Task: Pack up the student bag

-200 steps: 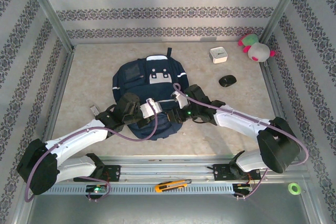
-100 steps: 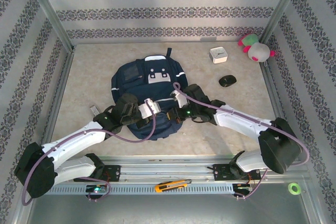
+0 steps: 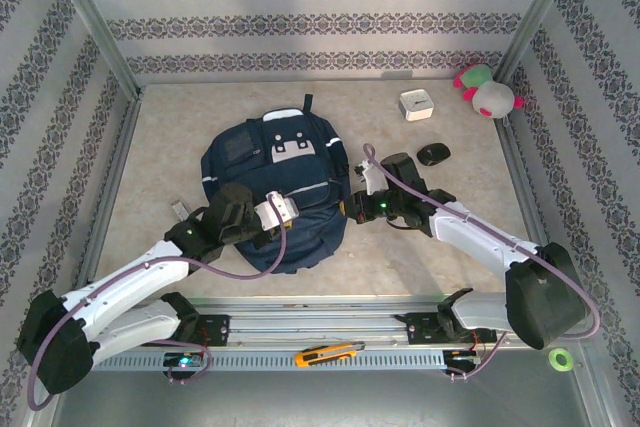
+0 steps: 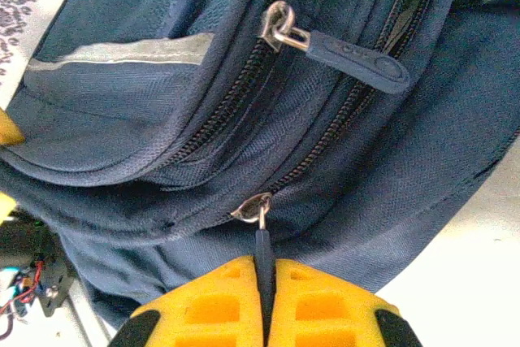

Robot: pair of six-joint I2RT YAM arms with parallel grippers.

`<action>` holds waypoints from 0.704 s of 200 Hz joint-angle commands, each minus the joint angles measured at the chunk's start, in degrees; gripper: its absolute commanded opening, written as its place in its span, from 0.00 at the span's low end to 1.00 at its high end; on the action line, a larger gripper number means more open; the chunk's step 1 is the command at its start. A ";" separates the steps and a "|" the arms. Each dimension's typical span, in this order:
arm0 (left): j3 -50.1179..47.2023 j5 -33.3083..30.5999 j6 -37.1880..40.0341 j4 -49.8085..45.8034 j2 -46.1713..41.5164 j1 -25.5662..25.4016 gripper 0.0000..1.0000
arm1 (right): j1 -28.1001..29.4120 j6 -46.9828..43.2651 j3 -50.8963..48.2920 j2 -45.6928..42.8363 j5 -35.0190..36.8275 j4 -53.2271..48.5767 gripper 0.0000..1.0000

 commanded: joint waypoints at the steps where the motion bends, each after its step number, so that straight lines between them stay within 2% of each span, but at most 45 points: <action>1: 0.72 3.26 -3.12 0.18 -0.56 0.51 0.63 | 1.41 -0.04 0.76 -0.19 3.25 1.94 0.00; 9: 1.33 3.28 -4.73 1.41 0.28 0.20 0.75 | 1.89 0.09 0.61 -0.41 3.49 1.99 0.00; 22: 3.07 2.69 -5.35 2.55 2.57 -0.45 0.79 | 2.25 0.31 0.25 -0.76 3.87 2.19 0.00; 55: 6.87 -2.38 -5.20 6.99 10.04 -2.94 0.80 | 2.62 0.84 -0.47 -1.34 4.09 2.49 0.00; 103: 11.80 -2.54 -5.35 11.47 20.63 -5.95 0.81 | 2.89 1.13 -0.73 -2.27 3.92 2.88 0.00; 122: 12.43 -2.60 -5.78 12.60 23.24 -6.10 0.78 | 2.89 1.39 -0.83 -2.66 3.78 3.19 0.00; 141: 11.83 -2.66 -5.29 13.79 23.84 -6.10 0.56 | 2.89 1.30 -0.82 -3.19 3.87 3.17 0.00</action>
